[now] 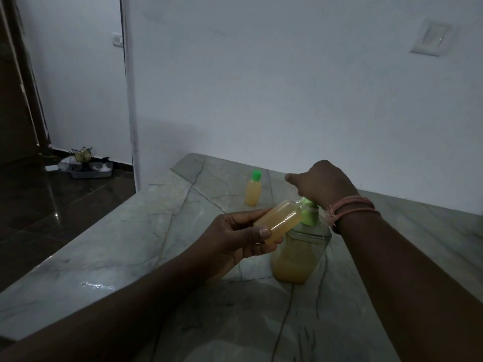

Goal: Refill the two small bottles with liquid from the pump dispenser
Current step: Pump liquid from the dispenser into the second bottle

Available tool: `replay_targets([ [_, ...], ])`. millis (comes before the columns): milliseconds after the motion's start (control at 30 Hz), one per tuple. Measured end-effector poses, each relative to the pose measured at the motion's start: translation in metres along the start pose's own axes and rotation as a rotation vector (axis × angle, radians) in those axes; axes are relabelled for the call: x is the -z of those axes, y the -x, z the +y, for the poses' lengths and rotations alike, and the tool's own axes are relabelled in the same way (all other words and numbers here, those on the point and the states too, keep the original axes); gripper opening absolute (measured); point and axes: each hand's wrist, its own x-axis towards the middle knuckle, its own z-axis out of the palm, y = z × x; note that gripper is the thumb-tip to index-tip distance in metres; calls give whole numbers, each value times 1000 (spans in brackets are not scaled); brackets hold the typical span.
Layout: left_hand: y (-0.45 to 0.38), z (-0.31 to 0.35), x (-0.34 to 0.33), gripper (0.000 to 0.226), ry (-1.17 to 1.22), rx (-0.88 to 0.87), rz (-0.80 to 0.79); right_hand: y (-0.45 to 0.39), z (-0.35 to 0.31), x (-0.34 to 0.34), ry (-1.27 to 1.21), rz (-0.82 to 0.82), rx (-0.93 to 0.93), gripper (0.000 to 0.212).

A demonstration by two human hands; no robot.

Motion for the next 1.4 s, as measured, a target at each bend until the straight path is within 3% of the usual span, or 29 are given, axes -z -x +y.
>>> replay_targets([
  [300,3,2,-3,50,-5,2,31,2,-12,8,190,30,23,31],
  [500,-1,-1,3,53,-29,13,30,-1,-5,-2,98,49,0,30],
  [767,0,-1,-1,54,-1,2,33,1,-13,9,221,40,48,34],
  [967,-1,-1,2,52,-25,6,19,-1,-2,-1,40,13,0,32],
  [1233,1,0,-1,53,8,-3,24,1,-13,6,230,70,82,35],
  [1400,-2,-2,3,52,-21,-2,18,-2,-4,-2,105,90,75,35],
])
